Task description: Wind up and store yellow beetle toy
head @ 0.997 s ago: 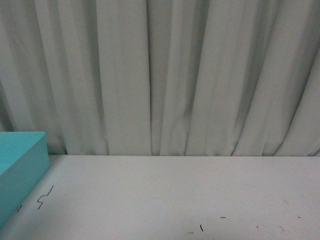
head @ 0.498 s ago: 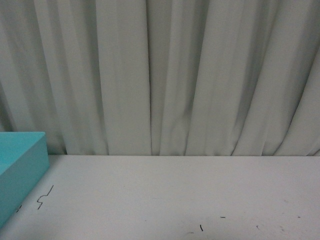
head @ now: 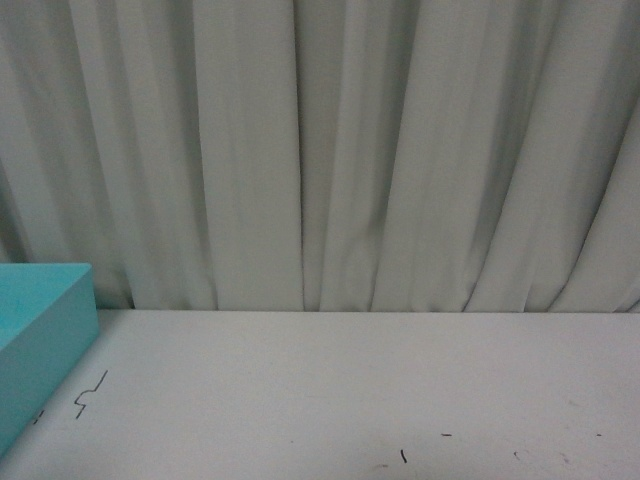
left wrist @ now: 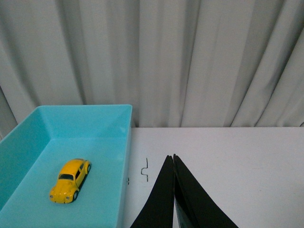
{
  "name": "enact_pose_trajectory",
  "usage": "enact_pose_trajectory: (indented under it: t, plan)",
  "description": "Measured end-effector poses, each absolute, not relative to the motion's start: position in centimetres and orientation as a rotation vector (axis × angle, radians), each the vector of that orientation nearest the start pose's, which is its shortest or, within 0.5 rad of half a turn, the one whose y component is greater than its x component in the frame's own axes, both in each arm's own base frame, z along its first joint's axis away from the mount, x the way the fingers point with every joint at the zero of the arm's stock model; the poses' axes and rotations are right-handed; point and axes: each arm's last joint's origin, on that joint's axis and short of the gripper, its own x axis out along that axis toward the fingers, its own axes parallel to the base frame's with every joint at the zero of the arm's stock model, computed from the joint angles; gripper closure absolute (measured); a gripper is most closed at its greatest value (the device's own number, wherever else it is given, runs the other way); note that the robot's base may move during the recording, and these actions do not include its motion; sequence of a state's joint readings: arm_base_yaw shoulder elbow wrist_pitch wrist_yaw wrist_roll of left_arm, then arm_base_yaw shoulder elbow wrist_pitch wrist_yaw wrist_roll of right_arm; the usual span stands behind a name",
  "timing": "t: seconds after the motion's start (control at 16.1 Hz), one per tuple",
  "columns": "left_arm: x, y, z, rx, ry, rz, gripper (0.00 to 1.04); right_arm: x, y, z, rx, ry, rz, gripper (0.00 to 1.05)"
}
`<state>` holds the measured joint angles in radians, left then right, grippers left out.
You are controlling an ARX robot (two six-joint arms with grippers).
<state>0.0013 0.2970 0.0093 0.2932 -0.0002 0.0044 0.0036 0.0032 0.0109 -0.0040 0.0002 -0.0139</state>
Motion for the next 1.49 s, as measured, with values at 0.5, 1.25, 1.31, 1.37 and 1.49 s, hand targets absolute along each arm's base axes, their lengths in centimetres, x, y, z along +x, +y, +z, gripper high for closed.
enact_pose_trajectory:
  t: [0.5,1.25,1.31,1.37,1.49]
  plan:
    - [9.8,0.0,16.6,0.004,0.005,0.002,1.03,9.7,0.0,16.7,-0.014,-0.004,0.003,0.07]
    - [9.7,0.0,16.6,0.003,-0.001,0.000,0.22,9.7,0.0,16.7,-0.014,-0.004,0.003,0.07]
    - [9.7,0.0,16.6,0.003,-0.001,0.000,0.09,9.7,0.0,16.7,-0.014,-0.004,0.003,0.07]
    - [9.7,0.0,16.6,0.004,-0.001,0.000,0.06,9.7,0.0,16.7,-0.014,-0.004,0.003,0.07]
    - [9.7,0.0,16.6,0.003,-0.001,0.000,0.07,9.7,0.0,16.7,-0.014,-0.004,0.003,0.07]
